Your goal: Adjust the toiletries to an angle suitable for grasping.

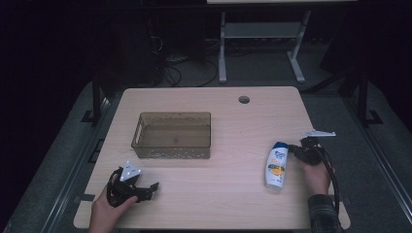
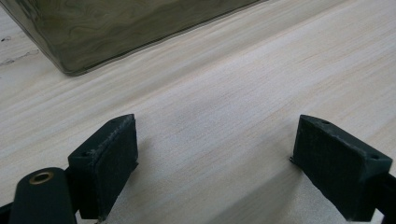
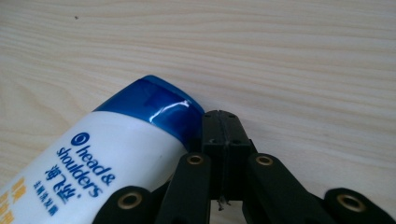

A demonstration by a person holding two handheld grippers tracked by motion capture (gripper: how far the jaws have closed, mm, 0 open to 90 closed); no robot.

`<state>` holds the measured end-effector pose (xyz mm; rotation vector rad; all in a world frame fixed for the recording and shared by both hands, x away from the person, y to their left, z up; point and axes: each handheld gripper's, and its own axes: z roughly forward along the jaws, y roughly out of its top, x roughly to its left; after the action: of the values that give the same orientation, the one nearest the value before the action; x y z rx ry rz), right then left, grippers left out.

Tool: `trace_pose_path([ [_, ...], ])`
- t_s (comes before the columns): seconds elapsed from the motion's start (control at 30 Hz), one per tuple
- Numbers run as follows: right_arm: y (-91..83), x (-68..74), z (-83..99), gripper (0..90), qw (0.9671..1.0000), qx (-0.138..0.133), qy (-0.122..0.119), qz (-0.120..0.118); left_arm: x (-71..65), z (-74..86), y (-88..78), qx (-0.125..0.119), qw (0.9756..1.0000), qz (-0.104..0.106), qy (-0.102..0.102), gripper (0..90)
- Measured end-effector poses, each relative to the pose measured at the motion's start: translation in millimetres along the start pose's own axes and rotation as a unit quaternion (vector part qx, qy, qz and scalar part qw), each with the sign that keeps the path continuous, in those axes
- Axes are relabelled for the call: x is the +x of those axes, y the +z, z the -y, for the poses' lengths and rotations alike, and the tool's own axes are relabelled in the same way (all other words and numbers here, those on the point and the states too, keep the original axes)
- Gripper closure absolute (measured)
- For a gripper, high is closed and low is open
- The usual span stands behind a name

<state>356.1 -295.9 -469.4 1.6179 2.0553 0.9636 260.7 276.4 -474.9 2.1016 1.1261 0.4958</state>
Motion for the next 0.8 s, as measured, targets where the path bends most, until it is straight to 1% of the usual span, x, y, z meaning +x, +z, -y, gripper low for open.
trace_pose_path([
  [0.3, 5.0, 9.1, -1.5, 89.6, 0.9998, 0.003, -0.014, -0.016, 0.0, 0.0, 0.0, 0.0, 1.0, 0.0, 0.0, 12.9],
  [0.4, 7.3, 15.1, -2.7, 89.6, 0.9995, 0.01, -0.02, -0.024, 0.0, 0.0, 0.0, 0.0, 1.0, 0.0, 0.0, 12.9],
  [0.43, 7.3, 15.1, -2.7, 89.6, 0.9995, 0.01, -0.02, -0.024, 0.0, 0.0, 0.0, 0.0, 1.0, 0.0, 0.0, 12.9],
  [0.5, 8.5, 21.7, -4.4, 89.5, 0.999, 0.012, -0.029, -0.03, 0.0, 0.0, 0.0, 0.0, 1.0, 0.0, 0.0, 12.9],
  [0.53, 8.5, 21.7, -4.4, 89.5, 0.999, 0.012, -0.029, -0.03, 0.0, 0.0, 0.0, 0.0, 1.0, 0.0, 0.0, 12.9],
  [0.57, 9.8, 25.8, -5.3, 89.6, 0.9987, 0.013, -0.035, -0.036, 0.0, 0.0, 0.0, 0.0, 1.0, 0.0, 0.0, 12.9],
  [0.6, 9.8, 25.8, -5.3, 89.6, 0.9987, 0.013, -0.035, -0.036, 0.0, 0.0, 0.0, 0.0, 1.0, 0.0, 0.0, 12.9],
  [0.67, 10.7, 30.1, -6.2, 89.6, 0.9983, 0.015, -0.039, -0.04, 0.0, 0.0, 0.0, 0.0, 1.0, 0.0, 0.0, 12.9],
  [0.73, 12.0, 33.9, -6.8, 89.6, 0.9979, 0.016, -0.045, -0.044, 0.0, 0.0, 0.0, 0.0, 1.0, 0.0, 0.0, 12.9],
  [0.77, 13.3, 37.5, -7.3, 89.6, 0.9973, 0.018, -0.053, -0.048, 0.0, 0.0, 0.0, 0.0, 1.0, 0.0, 0.0, 12.9],
  [0.8, 13.3, 37.5, -7.3, 89.6, 0.9973, 0.018, -0.053, -0.048, 0.0, 0.0, 0.0, 0.0, 1.0, 0.0, 0.0, 12.9],
])
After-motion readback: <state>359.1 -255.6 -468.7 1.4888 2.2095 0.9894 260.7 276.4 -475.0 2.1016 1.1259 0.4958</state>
